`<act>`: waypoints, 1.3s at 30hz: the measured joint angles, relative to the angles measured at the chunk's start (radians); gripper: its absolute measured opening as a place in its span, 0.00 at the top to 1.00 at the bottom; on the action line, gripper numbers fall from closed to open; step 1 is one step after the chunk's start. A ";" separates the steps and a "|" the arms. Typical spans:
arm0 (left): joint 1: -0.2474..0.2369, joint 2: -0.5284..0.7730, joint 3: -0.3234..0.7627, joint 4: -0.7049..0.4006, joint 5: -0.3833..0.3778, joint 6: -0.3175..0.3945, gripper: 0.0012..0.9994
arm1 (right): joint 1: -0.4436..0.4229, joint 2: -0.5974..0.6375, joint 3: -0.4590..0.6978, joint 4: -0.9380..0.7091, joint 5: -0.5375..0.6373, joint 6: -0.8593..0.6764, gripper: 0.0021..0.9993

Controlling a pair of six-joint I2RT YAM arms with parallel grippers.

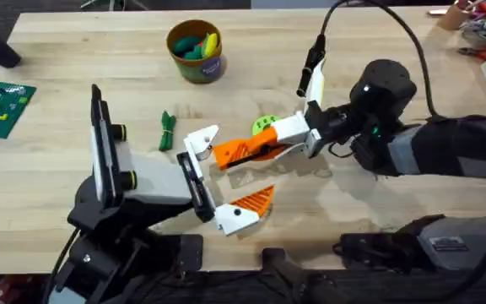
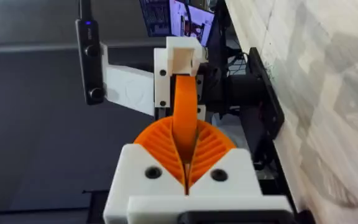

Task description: Pick up the gripper from the table and insert it into the empty holder that is missing its gripper. Then pick up a screw, insert it into the mounting hole, and use the screwdriver to tighten it. Finally, clean up the table by picking up the vegetable and placing it into the bucket.

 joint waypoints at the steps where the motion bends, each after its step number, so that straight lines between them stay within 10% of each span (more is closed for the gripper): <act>1: 0.000 0.000 0.000 0.000 0.000 0.000 0.01 | 0.000 0.000 0.000 0.000 0.000 0.001 0.99; 39: 0.000 0.000 0.000 0.000 -0.001 0.000 0.01 | 0.021 0.000 0.000 0.060 0.037 0.029 0.98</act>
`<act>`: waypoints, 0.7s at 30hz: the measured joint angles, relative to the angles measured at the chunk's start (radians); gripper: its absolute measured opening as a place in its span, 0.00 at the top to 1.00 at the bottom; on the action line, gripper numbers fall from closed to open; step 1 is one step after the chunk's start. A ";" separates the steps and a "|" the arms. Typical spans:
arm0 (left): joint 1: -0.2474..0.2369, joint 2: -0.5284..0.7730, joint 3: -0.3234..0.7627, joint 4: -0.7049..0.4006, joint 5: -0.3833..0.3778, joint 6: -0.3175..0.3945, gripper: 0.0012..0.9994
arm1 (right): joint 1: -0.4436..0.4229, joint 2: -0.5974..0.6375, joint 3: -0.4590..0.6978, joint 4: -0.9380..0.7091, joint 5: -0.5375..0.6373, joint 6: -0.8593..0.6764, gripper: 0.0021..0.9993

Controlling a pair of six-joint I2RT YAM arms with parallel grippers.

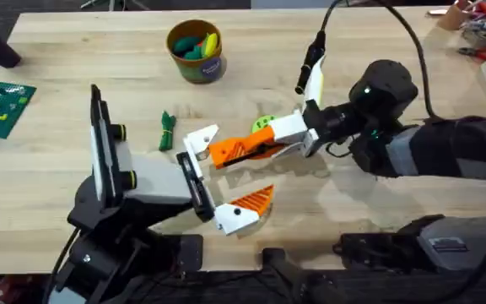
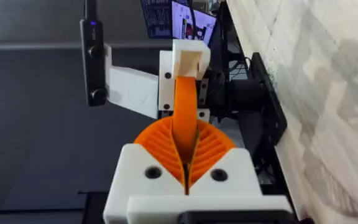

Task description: Pick up the gripper from the table and insert it into the empty holder that is missing its gripper. Then pick up a screw, insert it into the mounting hole, and use the screwdriver to tighten it. Finally, clean up the table by picking up the vegetable and placing it into the bucket.

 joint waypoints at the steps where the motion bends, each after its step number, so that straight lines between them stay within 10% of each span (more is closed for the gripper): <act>1: 0.000 0.000 0.000 0.000 0.000 0.000 0.01 | 0.000 0.000 0.000 -0.001 0.000 0.000 0.98; 21: 0.000 0.000 0.000 0.000 0.001 0.000 0.01 | 0.007 0.000 0.000 -0.019 0.038 0.003 0.99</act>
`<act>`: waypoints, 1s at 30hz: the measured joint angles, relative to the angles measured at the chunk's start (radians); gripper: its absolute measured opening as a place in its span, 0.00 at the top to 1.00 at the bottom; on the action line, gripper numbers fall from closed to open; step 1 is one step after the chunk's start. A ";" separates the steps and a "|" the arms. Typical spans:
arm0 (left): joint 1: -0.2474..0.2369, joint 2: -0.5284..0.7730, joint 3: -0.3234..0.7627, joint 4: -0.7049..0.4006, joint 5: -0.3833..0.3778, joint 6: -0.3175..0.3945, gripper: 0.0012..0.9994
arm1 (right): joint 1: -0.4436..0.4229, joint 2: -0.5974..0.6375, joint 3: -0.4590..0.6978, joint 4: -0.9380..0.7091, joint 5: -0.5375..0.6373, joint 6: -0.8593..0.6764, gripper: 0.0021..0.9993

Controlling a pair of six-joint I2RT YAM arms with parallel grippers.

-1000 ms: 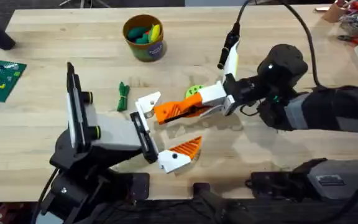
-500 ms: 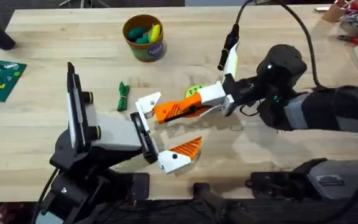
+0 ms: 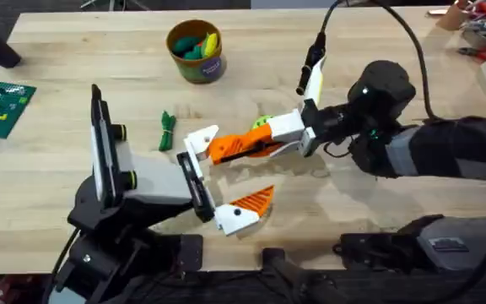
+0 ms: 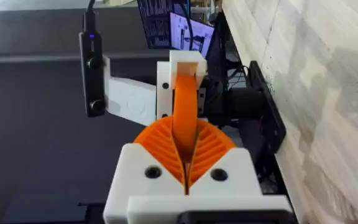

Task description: Pick up the gripper from the table and insert it into the empty holder that is missing its gripper. Then pick up a screw, insert it into the mounting hole, and use the screwdriver to tighten it. Finally, clean up the table by picking up the vegetable and placing it into the bucket.

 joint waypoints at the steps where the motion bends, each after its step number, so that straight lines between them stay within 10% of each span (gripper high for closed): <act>1: 0.000 0.000 0.000 0.000 0.000 0.000 0.01 | 0.003 0.000 0.000 0.000 0.007 0.000 0.99; 30: 0.010 0.000 0.000 0.000 -0.044 -0.023 0.01 | 0.065 0.180 0.160 0.013 0.006 -0.053 0.98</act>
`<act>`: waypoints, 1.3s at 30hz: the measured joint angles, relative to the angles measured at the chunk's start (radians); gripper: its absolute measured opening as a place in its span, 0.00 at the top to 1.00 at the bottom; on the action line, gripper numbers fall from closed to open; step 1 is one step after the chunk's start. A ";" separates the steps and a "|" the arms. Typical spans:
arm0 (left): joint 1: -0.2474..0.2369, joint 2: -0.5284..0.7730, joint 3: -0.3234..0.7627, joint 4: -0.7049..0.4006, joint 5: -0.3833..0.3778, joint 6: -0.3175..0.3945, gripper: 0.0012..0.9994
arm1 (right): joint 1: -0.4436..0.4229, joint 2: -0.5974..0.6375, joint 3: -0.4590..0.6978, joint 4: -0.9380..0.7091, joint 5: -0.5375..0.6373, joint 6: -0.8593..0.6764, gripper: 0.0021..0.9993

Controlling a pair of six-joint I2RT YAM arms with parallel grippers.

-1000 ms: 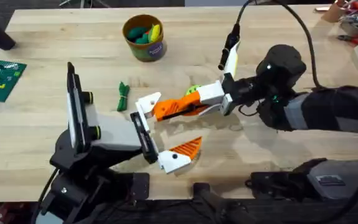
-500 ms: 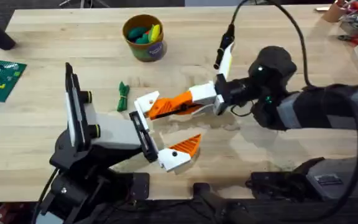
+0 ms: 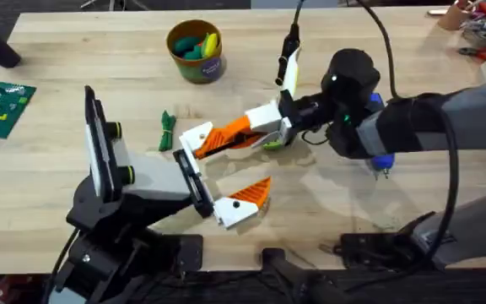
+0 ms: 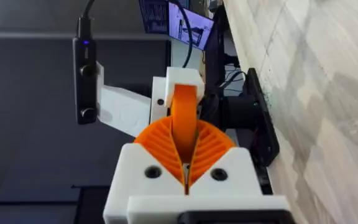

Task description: Pick up the gripper from the table and insert it into the empty holder that is missing its gripper. Then pick up a screw, insert it into the mounting hole, and use the screwdriver to tighten it. Finally, clean up the table by picking up the vegetable and placing it into the bucket.

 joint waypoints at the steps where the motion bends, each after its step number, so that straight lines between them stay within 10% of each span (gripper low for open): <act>1: 0.000 0.000 0.000 0.000 -0.002 0.000 0.01 | 0.000 0.003 0.003 0.000 -0.002 0.000 0.98; 39: 0.000 0.000 0.000 0.002 0.009 0.002 0.01 | -0.020 0.064 0.097 -0.044 -0.092 0.001 0.98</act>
